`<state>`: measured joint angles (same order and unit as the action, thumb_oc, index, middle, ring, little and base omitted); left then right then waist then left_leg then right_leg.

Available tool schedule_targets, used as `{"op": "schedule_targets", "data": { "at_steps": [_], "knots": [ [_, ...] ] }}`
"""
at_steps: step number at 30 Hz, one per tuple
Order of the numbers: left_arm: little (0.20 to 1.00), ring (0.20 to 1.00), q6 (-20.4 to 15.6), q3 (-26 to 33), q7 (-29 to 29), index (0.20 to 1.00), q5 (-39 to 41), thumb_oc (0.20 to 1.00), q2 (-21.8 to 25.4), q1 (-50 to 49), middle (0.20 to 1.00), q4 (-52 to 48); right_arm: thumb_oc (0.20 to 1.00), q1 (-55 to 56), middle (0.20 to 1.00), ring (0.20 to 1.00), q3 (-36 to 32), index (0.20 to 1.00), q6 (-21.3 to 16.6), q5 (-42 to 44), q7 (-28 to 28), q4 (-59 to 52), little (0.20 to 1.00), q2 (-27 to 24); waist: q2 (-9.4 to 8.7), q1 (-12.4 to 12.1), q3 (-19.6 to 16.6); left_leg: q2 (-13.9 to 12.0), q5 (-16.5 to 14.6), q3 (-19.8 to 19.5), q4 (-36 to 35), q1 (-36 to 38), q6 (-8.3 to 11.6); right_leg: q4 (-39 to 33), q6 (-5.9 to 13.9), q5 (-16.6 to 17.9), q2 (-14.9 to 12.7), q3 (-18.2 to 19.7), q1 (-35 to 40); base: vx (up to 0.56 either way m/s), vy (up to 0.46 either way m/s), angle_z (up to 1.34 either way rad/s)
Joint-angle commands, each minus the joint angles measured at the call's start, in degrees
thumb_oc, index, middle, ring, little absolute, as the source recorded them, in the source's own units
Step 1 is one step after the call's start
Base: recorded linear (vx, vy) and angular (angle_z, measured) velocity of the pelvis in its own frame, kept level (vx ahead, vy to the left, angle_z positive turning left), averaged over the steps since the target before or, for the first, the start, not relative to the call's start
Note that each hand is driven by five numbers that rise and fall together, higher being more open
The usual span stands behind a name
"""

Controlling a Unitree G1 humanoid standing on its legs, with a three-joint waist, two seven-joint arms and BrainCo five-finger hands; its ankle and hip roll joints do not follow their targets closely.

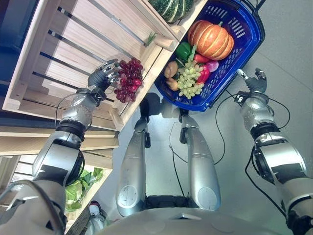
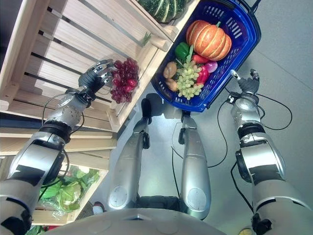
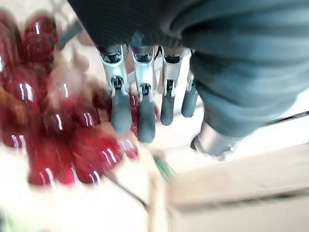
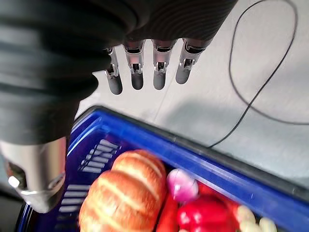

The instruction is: Pick up fruits and vegetables into the basket

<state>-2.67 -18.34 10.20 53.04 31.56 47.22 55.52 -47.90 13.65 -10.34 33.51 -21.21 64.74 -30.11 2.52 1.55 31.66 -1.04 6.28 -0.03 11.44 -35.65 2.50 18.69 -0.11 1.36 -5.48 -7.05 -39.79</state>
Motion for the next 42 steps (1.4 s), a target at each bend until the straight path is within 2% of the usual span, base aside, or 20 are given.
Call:
{"op": "schedule_targets", "data": {
  "at_steps": [1, 3, 7, 9, 12, 16, 22, 33, 34, 35, 42],
  "knots": [
    [1.0, 1.0, -1.6, 0.0, -5.9, 1.0, -11.7, 1.0, -0.3, 0.8, 1.0, 3.5, 1.0, 1.9, 1.0, 1.0, 1.3, 1.0, -0.7, -1.1, -2.7, -2.1, 1.0, -0.6, -0.91, -0.1, -1.9, 2.5, -5.7, 1.0, 4.1, -0.7, -0.27, -0.2, 4.22, -1.9, 3.2, 0.8, 2.0, 0.0, 0.0, 0.0],
    [1.0, 1.0, -1.5, -2.0, -7.3, 1.0, -16.2, 1.0, -0.4, 1.3, 1.0, 5.5, 1.0, 1.7, 1.0, 1.0, 1.5, 1.0, 0.5, -1.0, -3.0, -1.5, 1.0, -0.8, -1.02, 0.1, -1.9, 2.4, -5.5, 1.2, 4.0, -0.7, -0.31, -0.2, 4.16, -1.9, 3.4, 0.9, 2.0, 0.0, 0.0, 0.0],
    [1.0, 1.0, 1.3, -4.6, -6.2, 1.0, -21.1, 1.0, -1.1, 1.9, 1.0, 6.5, 1.0, 2.0, 1.0, 1.0, 1.0, 1.0, 0.7, -0.8, -2.6, 1.4, 1.0, -1.2, -1.01, 0.2, -1.9, 2.2, -5.6, 1.5, 4.2, -0.8, -0.39, -0.2, 4.25, -1.9, 3.4, 0.9, 2.0, 0.0, 0.0, 0.0],
    [1.0, 1.0, 1.5, -6.0, -6.5, 1.0, -23.8, 1.0, -1.2, 2.2, 1.0, 7.2, 1.0, 2.0, 1.0, 1.0, 0.9, 1.0, 0.5, -0.7, -2.3, 2.6, 1.0, -1.2, -1.01, 0.3, -1.9, 2.2, -5.6, 1.7, 4.3, -0.9, -0.41, -0.2, 4.34, -1.8, 3.4, 0.9, 1.9, 0.0, 0.0, 0.0],
    [1.0, 1.0, 4.4, -9.7, -7.8, 1.0, -30.8, 1.0, -1.4, 3.8, 1.0, 8.8, 1.0, 1.0, 1.0, 1.0, 1.1, 1.0, 0.7, -0.2, -2.1, 5.1, 1.0, -1.6, -1.05, 0.3, -1.9, 2.2, -5.6, 1.7, 4.3, -1.1, -0.44, -0.4, 4.43, -1.5, 3.4, 0.9, 1.7, 0.0, 0.0, 0.0],
    [1.0, 1.0, 5.8, -12.8, -6.1, 1.0, -35.3, 1.0, -1.8, 5.0, 1.0, 10.2, 1.0, 0.5, 1.0, 1.0, 1.1, 1.0, 2.2, -0.6, -3.0, 6.8, 1.0, -1.4, -1.22, 0.5, -1.9, 2.0, -5.6, 1.9, 4.3, -1.0, -0.48, -0.5, 4.59, -1.1, 3.5, 1.2, 1.7, 0.0, 0.0, 0.0],
    [1.0, 1.0, 5.1, -14.4, -3.4, 1.0, -35.5, 1.0, -2.7, 5.5, 1.0, 9.7, 1.0, 0.4, 1.0, 1.0, 0.4, 1.0, 3.5, -0.2, -3.4, 9.0, 1.0, -1.4, -1.18, 0.5, -1.9, 2.1, -5.7, 1.9, 4.2, -0.9, -0.54, -0.7, 4.76, -0.8, 3.5, 1.3, 1.7, 0.0, -0.005, 0.0],
    [1.0, 1.0, 3.8, -17.3, -3.6, 1.0, -41.2, 1.0, -4.0, 5.9, 1.0, 8.0, 1.0, -0.2, 1.0, 1.0, 0.1, 1.0, 3.8, 0.2, -4.4, 9.4, 1.0, -0.3, -1.51, 0.2, -1.9, 2.5, -5.8, 1.4, 4.2, -1.0, -0.61, -1.0, 4.94, -0.2, 3.5, 1.3, 1.6, 0.0, -0.009, 0.0],
    [0.802, 0.802, 3.2, -17.4, -3.1, 0.802, -41.7, 0.802, -4.2, 6.1, 0.802, 8.1, 1.0, -0.4, 1.0, 1.0, 0.1, 1.0, 4.0, 0.3, -4.6, 9.2, 1.0, -0.3, -1.63, 0.2, -1.9, 2.5, -5.8, 1.5, 4.2, -1.0, -0.63, -1.1, 4.94, -0.1, 3.5, 1.2, 1.6, 0.0, 0.0, 0.0],
    [0.2, 0.2, 2.6, -17.8, -3.7, 0.2, -41.0, 0.2, -4.4, 6.3, 0.2, 8.0, 1.0, -0.4, 1.0, 1.0, 0.2, 1.0, 3.9, 0.4, -4.5, 9.3, 1.0, -0.2, -1.72, 0.2, -1.9, 2.5, -5.8, 1.4, 4.2, -1.0, -0.58, -1.1, 4.92, 0.0, 3.6, 1.3, 1.6, 0.0, 0.0, 0.0],
    [0.2, 0.2, 2.1, -17.4, -3.1, 0.2, -39.6, 0.2, -5.3, 5.7, 0.2, 7.4, 1.0, -0.3, 1.0, 1.0, 0.0, 1.0, 3.9, 0.6, -5.6, 9.3, 1.0, 0.7, -2.21, 0.0, -1.9, 2.6, -5.9, 1.3, 4.0, -0.6, -0.66, -1.4, 5.02, 0.3, 3.8, 1.4, 1.9, 0.0, 0.0, 0.0]
  ]
}}
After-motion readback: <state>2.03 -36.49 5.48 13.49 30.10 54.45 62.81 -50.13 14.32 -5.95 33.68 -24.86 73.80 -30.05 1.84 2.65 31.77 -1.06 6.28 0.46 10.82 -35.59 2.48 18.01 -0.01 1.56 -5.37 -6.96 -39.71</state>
